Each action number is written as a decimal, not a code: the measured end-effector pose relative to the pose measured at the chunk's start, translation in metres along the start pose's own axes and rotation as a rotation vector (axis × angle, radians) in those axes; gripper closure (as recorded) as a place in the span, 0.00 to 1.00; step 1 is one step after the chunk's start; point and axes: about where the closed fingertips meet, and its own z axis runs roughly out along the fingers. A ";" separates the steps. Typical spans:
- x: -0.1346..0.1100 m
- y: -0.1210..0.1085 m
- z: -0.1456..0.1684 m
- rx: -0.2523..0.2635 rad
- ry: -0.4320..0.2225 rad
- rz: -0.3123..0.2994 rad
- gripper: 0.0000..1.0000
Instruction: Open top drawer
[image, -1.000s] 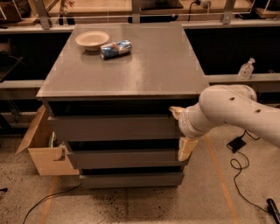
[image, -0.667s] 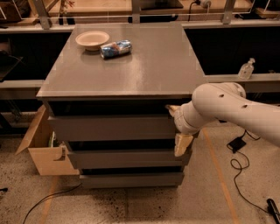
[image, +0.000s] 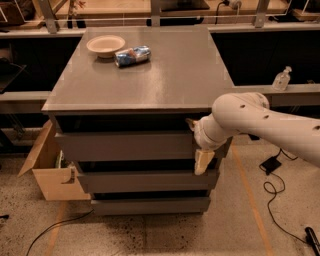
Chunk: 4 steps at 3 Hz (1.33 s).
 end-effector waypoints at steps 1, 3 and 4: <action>0.000 -0.004 0.013 -0.014 -0.006 0.009 0.00; -0.001 -0.004 0.026 -0.049 -0.020 0.021 0.40; -0.001 0.017 0.018 -0.100 -0.041 0.029 0.62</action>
Offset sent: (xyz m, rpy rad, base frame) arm 0.0234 0.0104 -0.0225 0.0195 0.0424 -0.0054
